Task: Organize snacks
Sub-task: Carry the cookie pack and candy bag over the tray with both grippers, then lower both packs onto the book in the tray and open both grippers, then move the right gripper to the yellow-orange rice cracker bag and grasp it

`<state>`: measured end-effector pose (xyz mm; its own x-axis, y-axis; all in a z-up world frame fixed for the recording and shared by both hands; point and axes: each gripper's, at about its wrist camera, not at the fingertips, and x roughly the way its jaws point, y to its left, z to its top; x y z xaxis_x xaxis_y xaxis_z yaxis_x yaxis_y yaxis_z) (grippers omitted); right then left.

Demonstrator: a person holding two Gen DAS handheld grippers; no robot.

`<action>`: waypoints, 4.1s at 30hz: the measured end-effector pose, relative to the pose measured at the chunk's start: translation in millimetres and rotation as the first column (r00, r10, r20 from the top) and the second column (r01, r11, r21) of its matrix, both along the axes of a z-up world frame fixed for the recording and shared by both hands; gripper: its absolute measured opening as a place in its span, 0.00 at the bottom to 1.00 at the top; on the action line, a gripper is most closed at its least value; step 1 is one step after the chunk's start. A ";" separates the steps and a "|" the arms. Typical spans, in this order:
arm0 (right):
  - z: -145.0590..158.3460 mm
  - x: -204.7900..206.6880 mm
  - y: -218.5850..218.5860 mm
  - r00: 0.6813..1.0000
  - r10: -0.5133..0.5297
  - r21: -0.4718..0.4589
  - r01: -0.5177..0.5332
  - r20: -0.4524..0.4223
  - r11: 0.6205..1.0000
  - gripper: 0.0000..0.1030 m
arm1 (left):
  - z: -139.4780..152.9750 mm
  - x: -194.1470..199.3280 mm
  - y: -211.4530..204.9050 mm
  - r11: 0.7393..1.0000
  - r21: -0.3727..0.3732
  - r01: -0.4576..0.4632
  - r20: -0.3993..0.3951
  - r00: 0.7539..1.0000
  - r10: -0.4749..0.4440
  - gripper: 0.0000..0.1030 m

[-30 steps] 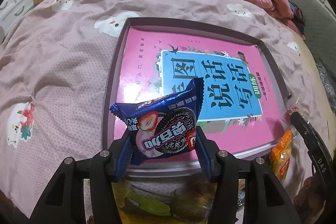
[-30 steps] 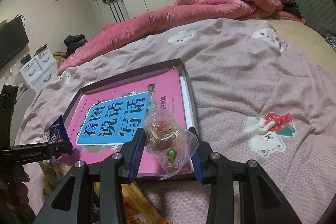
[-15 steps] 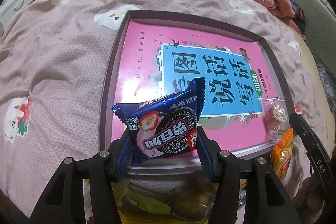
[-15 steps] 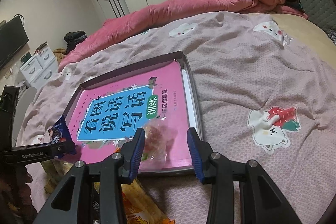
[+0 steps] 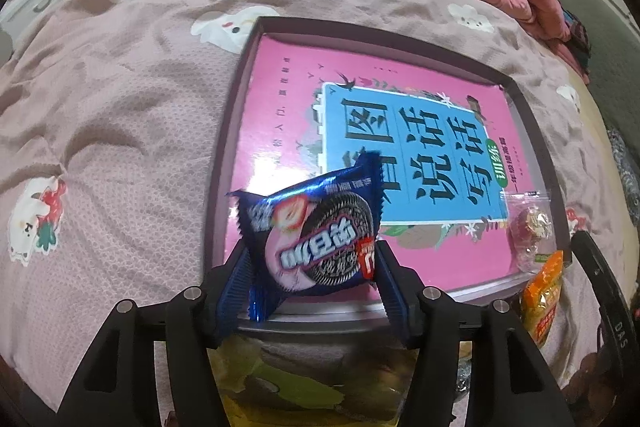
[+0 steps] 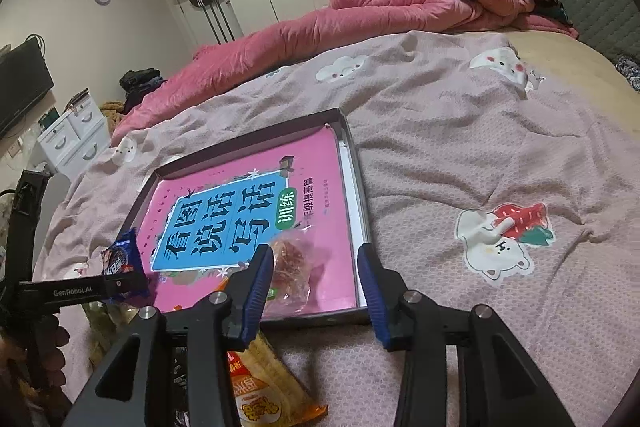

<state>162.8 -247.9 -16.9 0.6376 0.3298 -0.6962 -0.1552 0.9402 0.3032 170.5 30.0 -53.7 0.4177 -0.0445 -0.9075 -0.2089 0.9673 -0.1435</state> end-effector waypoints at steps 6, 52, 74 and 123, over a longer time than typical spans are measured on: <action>2.3 -3.4 -0.2 1.000 -0.007 -0.001 0.007 0.000 1.000 0.43 | 3.6 -2.0 3.7 1.000 -0.014 -0.006 0.013 1.000 0.006 0.61; 51.5 -65.4 11.6 0.987 0.070 -0.025 -0.067 0.148 0.997 0.68 | 81.3 -81.2 38.1 1.000 -0.019 0.018 0.181 0.983 -0.014 0.70; 43.1 -96.1 24.6 0.984 0.151 -0.085 -0.143 0.094 0.986 0.74 | 75.5 -112.8 31.9 0.997 0.008 0.071 0.183 0.981 -0.071 0.70; -15.9 -61.1 40.7 0.984 0.173 -0.222 -0.180 -0.048 0.958 0.74 | -22.0 -75.2 60.3 0.982 -0.172 0.082 0.108 0.992 -0.064 0.73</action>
